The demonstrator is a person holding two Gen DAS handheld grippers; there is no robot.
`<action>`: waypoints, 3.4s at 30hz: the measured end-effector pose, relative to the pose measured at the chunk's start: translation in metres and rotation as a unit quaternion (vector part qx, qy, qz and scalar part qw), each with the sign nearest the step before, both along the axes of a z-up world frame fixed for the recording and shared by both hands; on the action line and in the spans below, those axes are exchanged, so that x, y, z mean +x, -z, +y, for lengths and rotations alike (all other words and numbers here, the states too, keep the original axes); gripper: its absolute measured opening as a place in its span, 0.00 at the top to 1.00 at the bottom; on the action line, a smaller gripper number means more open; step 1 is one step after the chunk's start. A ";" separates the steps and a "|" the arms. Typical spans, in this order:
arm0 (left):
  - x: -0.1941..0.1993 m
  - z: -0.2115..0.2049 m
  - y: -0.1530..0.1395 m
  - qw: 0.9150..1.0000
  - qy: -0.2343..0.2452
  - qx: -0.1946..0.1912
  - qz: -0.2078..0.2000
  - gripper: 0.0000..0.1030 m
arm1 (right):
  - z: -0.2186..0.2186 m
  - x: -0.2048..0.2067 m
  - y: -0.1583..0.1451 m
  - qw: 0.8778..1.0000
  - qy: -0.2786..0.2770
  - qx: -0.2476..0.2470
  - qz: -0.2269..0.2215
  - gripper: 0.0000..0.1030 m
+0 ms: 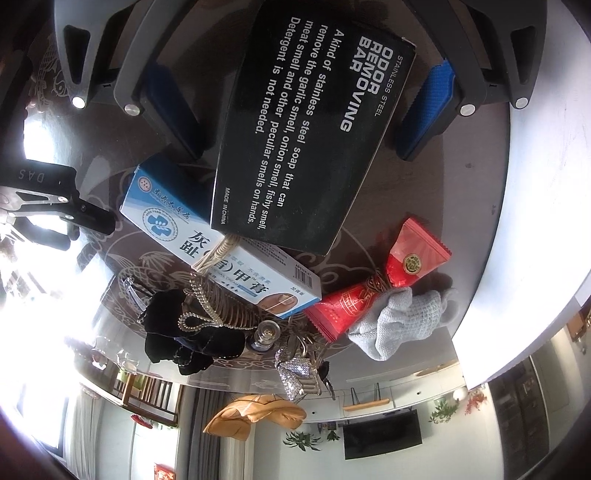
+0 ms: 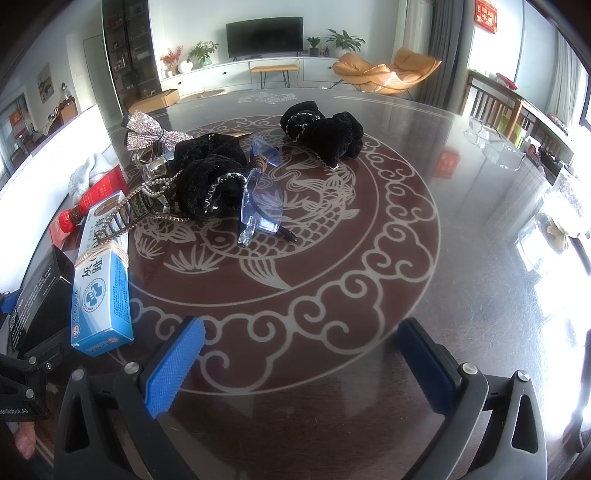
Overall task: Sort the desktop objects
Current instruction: 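Lift the black box with the left gripper and reposition it between the fingers, then grasp the blue-white ointment box with the right gripper while the left holds the black box, then carry both boxes into the white cardboard box and open both grippers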
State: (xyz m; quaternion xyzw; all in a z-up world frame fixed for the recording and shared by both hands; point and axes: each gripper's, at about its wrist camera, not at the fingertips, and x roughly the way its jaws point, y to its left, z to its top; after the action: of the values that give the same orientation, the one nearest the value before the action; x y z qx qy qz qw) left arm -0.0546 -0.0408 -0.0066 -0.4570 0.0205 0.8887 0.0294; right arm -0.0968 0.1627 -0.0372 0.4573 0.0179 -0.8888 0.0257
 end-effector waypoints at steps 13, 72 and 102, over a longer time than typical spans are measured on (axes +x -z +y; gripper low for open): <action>0.003 -0.009 0.000 1.000 0.005 0.002 0.000 0.00 | 0.000 0.000 0.000 1.000 0.000 0.000 0.000 0.00; 0.035 -0.033 -0.035 0.997 0.027 0.064 -0.018 0.44 | -0.049 0.015 -0.038 0.987 -0.141 -0.079 0.018 0.13; 0.092 -0.207 -0.157 0.994 -0.064 0.057 0.063 0.44 | -0.133 0.038 -0.130 0.947 -0.214 -0.242 0.002 0.57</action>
State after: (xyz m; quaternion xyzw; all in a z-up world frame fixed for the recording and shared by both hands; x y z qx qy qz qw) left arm 0.0374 -0.2478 0.1507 -0.3978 -0.0579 0.9156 -0.0028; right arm -0.0587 0.0296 0.0927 0.4207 -0.0999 -0.8412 0.3247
